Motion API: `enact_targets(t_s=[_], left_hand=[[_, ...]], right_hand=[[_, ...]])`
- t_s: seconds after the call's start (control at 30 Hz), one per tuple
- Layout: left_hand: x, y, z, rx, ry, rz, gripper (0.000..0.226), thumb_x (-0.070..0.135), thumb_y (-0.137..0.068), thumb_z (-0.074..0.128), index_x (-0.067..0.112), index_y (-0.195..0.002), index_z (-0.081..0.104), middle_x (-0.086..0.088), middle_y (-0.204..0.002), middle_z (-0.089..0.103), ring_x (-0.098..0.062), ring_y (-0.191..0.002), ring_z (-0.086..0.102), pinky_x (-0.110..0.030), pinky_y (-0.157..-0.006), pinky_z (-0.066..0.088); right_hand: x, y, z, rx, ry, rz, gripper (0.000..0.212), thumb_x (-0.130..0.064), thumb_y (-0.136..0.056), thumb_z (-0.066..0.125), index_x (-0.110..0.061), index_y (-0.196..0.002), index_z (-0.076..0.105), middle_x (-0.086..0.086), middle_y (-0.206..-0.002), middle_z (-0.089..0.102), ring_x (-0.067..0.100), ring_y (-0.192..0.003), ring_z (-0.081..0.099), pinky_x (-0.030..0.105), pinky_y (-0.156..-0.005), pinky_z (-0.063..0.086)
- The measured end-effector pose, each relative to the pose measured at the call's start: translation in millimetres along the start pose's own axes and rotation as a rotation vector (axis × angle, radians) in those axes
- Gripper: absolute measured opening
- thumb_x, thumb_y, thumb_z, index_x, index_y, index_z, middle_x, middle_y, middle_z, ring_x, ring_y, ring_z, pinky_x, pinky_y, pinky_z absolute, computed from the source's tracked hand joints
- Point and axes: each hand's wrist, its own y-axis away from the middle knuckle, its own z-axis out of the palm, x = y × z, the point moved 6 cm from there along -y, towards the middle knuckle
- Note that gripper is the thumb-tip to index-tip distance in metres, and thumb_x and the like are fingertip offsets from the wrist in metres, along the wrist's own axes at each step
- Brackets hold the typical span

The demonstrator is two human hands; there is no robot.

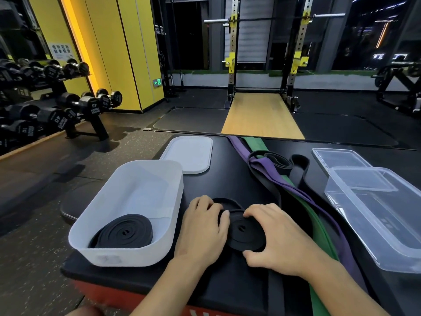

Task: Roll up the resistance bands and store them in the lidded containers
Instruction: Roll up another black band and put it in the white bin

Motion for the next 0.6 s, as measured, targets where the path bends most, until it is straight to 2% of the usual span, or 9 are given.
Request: enact_targets(t_s=[0.13,0.23,0.3,0.37,0.47,0.53,0.6], left_hand=[[-1,3,-5,0.08,-0.001,-0.028,0.036,0.045,-0.102,0.039,0.019,-0.087,0.059,0.009,-0.101,0.043,-0.014,-0.102,0.044,-0.032,-0.092,0.044],[-2,3,-7,0.082,0.053,-0.041,0.035,0.042,-0.105,0.046,0.018,-0.08,0.052,0.008,-0.108,0.049,-0.015,-0.095,0.051,-0.033,-0.087,0.045],[-6,2,-7,0.074,0.101,-0.067,0.036,0.039,-0.106,0.048,0.014,-0.082,0.058,0.01,-0.111,0.057,-0.014,-0.096,0.057,-0.034,-0.087,0.048],[-14,0,-6,0.079,0.167,-0.097,0.033,0.037,-0.104,0.055,0.015,-0.081,0.062,0.01,-0.1,0.063,-0.013,-0.094,0.058,-0.034,-0.084,0.048],[-14,1,-10,0.092,0.195,-0.099,0.029,0.035,-0.1,0.064,0.019,-0.076,0.062,0.011,-0.084,0.058,-0.01,-0.085,0.052,-0.028,-0.078,0.045],[-9,2,-14,0.086,0.171,-0.087,0.023,0.035,-0.1,0.064,0.023,-0.08,0.059,0.013,-0.084,0.054,-0.01,-0.085,0.05,-0.025,-0.076,0.041],[-6,3,-15,0.087,0.175,-0.09,0.012,0.033,-0.101,0.061,0.027,-0.094,0.054,0.014,-0.089,0.055,-0.011,-0.09,0.051,-0.028,-0.077,0.044]], right_hand=[[-1,1,0,0.01,0.025,0.025,0.075,-0.068,-0.062,0.06,-0.039,-0.13,0.047,-0.034,-0.125,0.041,-0.004,-0.124,0.035,0.023,-0.108,0.036],[0,1,-3,0.037,0.045,0.057,0.073,-0.068,-0.062,0.058,-0.038,-0.128,0.048,-0.035,-0.12,0.04,-0.003,-0.121,0.036,0.024,-0.107,0.037],[1,1,-4,0.041,0.048,0.074,0.073,-0.067,-0.062,0.057,-0.038,-0.129,0.048,-0.034,-0.12,0.04,-0.003,-0.12,0.036,0.023,-0.106,0.037],[1,0,-4,0.033,0.048,0.086,0.073,-0.068,-0.063,0.056,-0.038,-0.129,0.048,-0.033,-0.121,0.041,-0.003,-0.121,0.036,0.023,-0.105,0.037],[1,0,-4,0.017,0.04,0.104,0.071,-0.068,-0.063,0.057,-0.038,-0.127,0.047,-0.032,-0.12,0.043,-0.004,-0.121,0.036,0.023,-0.104,0.038],[1,0,-4,0.011,0.046,0.109,0.072,-0.068,-0.063,0.057,-0.039,-0.128,0.046,-0.031,-0.122,0.043,-0.003,-0.122,0.036,0.023,-0.105,0.038],[1,0,-4,0.005,0.063,0.103,0.078,-0.069,-0.064,0.055,-0.038,-0.135,0.044,-0.03,-0.126,0.042,-0.002,-0.124,0.036,0.023,-0.107,0.036]])
